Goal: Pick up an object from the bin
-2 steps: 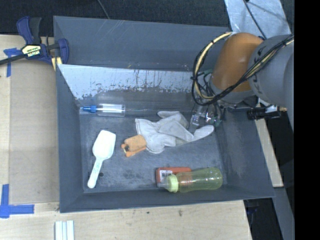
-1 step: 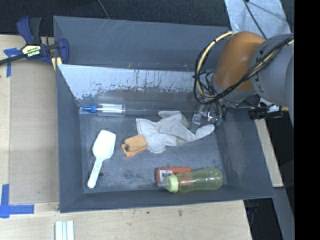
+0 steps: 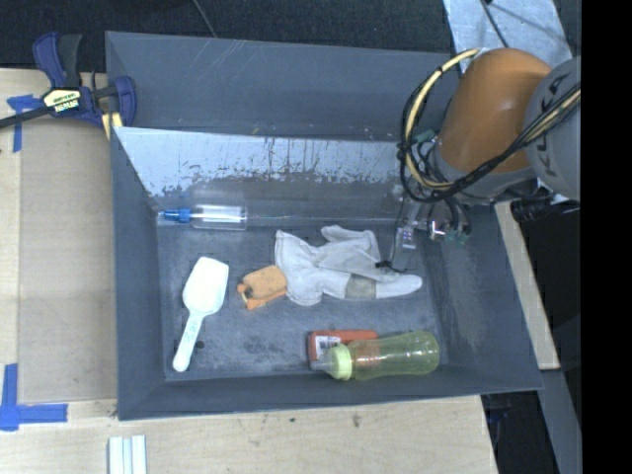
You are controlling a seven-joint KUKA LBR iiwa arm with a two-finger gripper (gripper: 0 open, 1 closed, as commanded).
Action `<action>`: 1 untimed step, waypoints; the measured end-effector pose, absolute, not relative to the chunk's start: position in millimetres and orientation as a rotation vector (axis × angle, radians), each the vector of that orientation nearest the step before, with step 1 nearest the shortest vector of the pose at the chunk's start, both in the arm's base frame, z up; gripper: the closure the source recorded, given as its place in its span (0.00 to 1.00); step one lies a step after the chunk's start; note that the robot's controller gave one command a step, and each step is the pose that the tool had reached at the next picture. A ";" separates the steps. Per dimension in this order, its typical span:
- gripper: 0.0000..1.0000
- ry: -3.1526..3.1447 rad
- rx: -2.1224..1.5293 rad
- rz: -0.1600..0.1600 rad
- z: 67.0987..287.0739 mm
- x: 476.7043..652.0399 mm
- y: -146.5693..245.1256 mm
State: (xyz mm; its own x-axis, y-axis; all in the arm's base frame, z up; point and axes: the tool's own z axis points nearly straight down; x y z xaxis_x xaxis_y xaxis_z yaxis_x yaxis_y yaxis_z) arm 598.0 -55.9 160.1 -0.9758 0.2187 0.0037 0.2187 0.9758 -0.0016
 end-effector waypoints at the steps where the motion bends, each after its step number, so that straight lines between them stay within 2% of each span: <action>1: 0.00 -3.139 -0.300 0.000 171.1 572.5 -21.0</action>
Offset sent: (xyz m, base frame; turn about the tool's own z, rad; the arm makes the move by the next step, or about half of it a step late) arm -0.0323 0.0888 -0.0478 -0.2163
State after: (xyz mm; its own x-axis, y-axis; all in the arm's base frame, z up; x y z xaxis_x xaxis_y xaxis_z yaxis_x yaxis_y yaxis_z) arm 572.5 -21.0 171.1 -0.9818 0.1895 -0.0112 0.1895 0.9819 0.0012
